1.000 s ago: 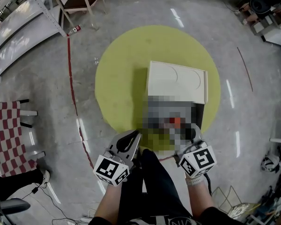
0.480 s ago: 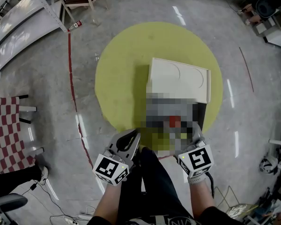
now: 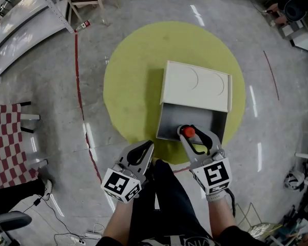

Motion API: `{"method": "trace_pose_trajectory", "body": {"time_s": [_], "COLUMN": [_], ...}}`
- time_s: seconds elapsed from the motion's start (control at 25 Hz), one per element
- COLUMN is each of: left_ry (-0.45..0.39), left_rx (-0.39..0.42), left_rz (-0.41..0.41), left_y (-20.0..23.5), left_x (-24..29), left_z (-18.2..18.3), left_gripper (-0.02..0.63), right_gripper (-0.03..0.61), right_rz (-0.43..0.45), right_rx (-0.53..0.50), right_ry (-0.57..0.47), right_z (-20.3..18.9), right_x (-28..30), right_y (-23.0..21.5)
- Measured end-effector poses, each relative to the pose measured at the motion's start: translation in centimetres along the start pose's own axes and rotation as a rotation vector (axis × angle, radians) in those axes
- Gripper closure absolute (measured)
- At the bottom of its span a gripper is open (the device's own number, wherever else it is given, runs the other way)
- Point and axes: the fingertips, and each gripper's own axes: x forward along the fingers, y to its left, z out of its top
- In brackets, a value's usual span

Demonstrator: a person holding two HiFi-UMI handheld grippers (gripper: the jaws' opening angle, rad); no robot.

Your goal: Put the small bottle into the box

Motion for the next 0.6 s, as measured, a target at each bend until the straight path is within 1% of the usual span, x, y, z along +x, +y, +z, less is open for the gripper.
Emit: {"method": "trace_pose_trajectory", "body": {"time_s": [0.32,0.52,0.6], "left_ry": [-0.009,-0.013,-0.011], "left_rx": [-0.005,-0.004,-0.002], "left_rz": [0.005,0.008,0.005], "left_y": [-0.18,-0.34,-0.5], "left_x": [-0.07,-0.36,-0.47], "left_z": [-0.25,-0.12,-0.04], "left_gripper": [0.591,0.591,0.591], "right_gripper": [0.43,0.43,0.43], "right_rz": [0.007,0.026,0.024], "right_rx": [0.002,0.075,0.08], "right_ry": [0.003,-0.025,-0.025], "right_z": [-0.39,-0.03,-0.09], "right_x": [-0.33,-0.61,-0.79], "right_y": [0.04,0.51,0.45]}}
